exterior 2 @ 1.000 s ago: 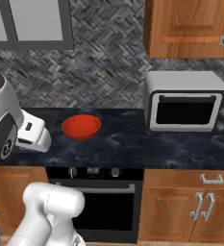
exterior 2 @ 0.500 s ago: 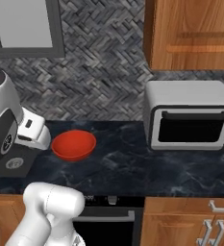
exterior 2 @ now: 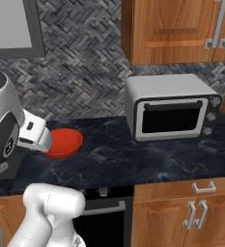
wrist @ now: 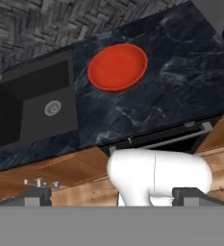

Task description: Clear the mugs and bowl far away from the sink.

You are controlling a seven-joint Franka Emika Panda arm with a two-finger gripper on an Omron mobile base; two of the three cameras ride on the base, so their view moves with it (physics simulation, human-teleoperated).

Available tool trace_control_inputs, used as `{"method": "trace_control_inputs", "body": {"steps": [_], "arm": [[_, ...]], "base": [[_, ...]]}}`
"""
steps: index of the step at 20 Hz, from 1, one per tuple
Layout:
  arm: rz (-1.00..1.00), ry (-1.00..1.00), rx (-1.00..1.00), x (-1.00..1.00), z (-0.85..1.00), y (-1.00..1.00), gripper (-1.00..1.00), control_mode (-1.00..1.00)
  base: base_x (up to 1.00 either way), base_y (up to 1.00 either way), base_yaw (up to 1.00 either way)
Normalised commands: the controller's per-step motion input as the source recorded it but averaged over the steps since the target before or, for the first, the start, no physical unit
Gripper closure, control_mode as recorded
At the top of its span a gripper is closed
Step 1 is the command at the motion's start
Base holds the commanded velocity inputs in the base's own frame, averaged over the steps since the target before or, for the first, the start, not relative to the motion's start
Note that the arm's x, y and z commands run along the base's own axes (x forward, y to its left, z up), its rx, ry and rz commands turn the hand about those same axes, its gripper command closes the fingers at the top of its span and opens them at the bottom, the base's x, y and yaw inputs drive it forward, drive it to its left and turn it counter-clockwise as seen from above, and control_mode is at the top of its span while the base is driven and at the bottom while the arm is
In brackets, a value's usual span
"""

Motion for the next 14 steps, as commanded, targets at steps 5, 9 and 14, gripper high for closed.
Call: {"method": "trace_control_inputs", "body": {"steps": [5, 9, 14], "arm": [[0.0, 0.0, 0.0, 0.0, 0.0, 0.0, -1.0, 1.0], [-0.05, 0.02, 0.0, 0.09, -0.02, -0.08, -1.0, -1.0], [-0.12, 0.1, 0.0, 0.72, -0.13, -0.09, -1.0, -1.0]], "base": [[0.32, -0.11, -0.32], [0.22, -0.14, -0.17], [0.0, 0.0, 0.0]]}}
